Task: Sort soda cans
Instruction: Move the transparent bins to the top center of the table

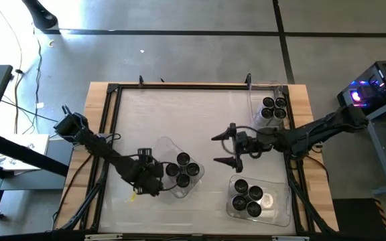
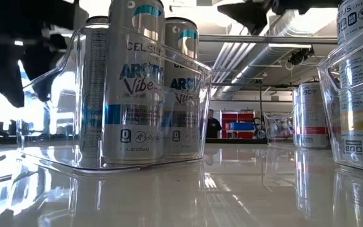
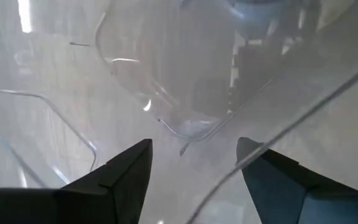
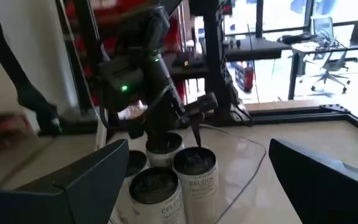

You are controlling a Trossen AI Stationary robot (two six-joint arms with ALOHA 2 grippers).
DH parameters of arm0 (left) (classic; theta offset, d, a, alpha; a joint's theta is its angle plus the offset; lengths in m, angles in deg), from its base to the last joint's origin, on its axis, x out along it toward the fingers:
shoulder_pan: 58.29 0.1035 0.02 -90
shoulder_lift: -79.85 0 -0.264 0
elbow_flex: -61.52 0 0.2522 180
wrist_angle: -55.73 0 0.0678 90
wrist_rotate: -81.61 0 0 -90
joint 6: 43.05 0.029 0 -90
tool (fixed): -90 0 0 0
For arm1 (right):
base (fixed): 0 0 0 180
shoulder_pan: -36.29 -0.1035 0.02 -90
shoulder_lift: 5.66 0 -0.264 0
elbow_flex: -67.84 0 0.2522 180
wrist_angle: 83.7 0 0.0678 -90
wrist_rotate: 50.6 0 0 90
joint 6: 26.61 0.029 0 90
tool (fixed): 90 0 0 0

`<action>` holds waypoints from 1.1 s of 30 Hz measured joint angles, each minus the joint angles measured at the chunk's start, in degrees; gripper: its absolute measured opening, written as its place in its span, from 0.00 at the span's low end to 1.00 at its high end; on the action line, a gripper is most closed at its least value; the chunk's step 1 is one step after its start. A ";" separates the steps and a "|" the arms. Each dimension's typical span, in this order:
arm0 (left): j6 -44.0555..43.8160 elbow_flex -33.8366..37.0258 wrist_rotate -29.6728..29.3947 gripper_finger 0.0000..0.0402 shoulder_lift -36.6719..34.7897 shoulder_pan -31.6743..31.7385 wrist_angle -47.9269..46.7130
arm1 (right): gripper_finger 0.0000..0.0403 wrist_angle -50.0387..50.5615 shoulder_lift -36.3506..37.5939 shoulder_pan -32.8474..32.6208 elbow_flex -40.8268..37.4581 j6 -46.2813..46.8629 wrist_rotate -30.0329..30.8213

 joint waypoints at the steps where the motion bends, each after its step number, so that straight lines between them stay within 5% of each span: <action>1: 0.79 0.83 -0.09 0.57 0.00 0.38 0.66 | 0.95 2.18 -0.08 -0.33 1.41 -0.63 0.62; 7: 3.91 4.94 -3.43 0.57 -0.03 2.87 3.03 | 0.95 8.59 -4.04 -0.76 7.82 -3.06 0.03; 16: 7.21 9.65 -9.44 0.57 -0.29 8.63 2.96 | 0.95 15.27 -15.56 1.05 17.03 -6.45 -11.17; 26: 21.92 14.15 -13.82 0.57 -3.89 18.13 7.43 | 0.95 30.38 -21.37 1.31 27.98 -11.61 -11.25; 33: 34.44 17.69 -14.34 0.57 -8.21 25.72 12.51 | 0.95 31.59 -20.87 1.31 28.72 -11.72 -11.22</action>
